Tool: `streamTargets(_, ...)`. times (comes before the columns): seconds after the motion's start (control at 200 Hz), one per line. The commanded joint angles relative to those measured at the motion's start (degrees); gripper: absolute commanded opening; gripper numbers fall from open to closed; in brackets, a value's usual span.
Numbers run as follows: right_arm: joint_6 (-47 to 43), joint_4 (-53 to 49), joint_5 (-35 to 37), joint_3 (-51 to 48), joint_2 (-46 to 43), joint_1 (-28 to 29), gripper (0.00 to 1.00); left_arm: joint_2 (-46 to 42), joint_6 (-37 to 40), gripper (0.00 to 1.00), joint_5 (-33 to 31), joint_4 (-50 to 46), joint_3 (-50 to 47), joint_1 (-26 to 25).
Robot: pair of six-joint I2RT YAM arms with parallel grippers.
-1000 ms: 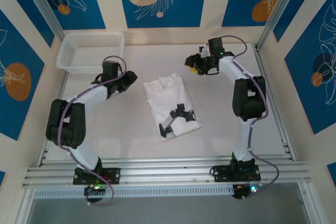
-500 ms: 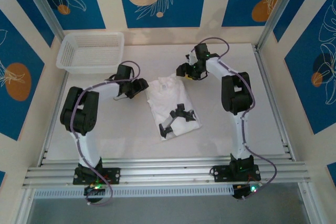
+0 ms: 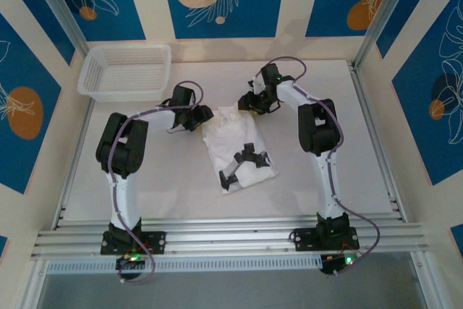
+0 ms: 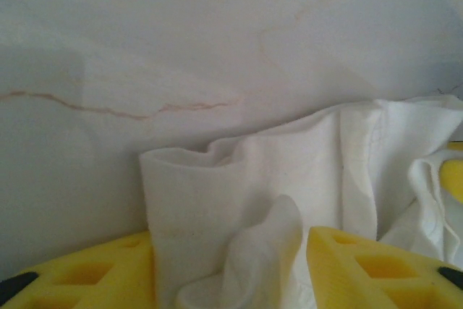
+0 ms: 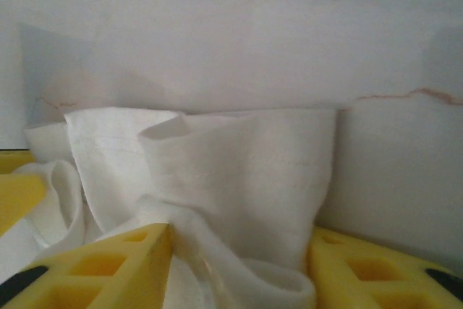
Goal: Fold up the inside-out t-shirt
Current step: Fold the T-shirt at the center of the table.
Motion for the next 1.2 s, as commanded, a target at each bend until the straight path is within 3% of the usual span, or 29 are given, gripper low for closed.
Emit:
streamTargets(0.0, 0.3, -2.3, -2.8, 1.5, 2.3, 0.3, 0.44, 3.7, -0.8, 0.49, -1.4, -0.2, 1.6, -0.6)
streamTargets(0.165, 1.5, -2.3, -5.2, 2.1, 2.2, 0.0, 0.23, 5.5, -2.1, 0.34, -2.1, -1.6, 3.1, -0.7)
streamTargets(0.345, 3.6, -1.5, -8.1, 1.9, -0.3, -0.7, 0.07, 4.9, -1.8, 0.0, 1.4, 1.3, 3.4, -0.6)
streamTargets(0.5, 6.5, 2.5, -10.3, -4.4, -7.2, -1.5, 0.03, 0.7, -2.5, 0.0, 5.4, 3.7, 1.8, -0.3)
streamTargets(0.735, 12.0, 15.2, -10.8, -27.3, -22.9, -1.8, 0.02, -7.2, -4.7, 0.0, 10.7, 9.8, -8.0, -0.7)
streamTargets(0.93, 18.4, 26.5, -9.6, -46.2, -32.5, 0.1, 0.02, -11.6, -8.5, 0.0, 14.7, 15.0, -17.9, -4.4)
streamTargets(1.04, 18.7, 24.7, -8.6, -44.9, -35.0, -0.1, 0.01, -15.6, -9.0, 0.0, 13.9, 14.6, -16.6, -4.1)
streamTargets(1.195, 17.2, 15.3, -5.9, -28.1, -35.0, -1.6, 0.0, -16.9, -3.7, 0.0, 11.9, 5.0, -1.5, -2.3)
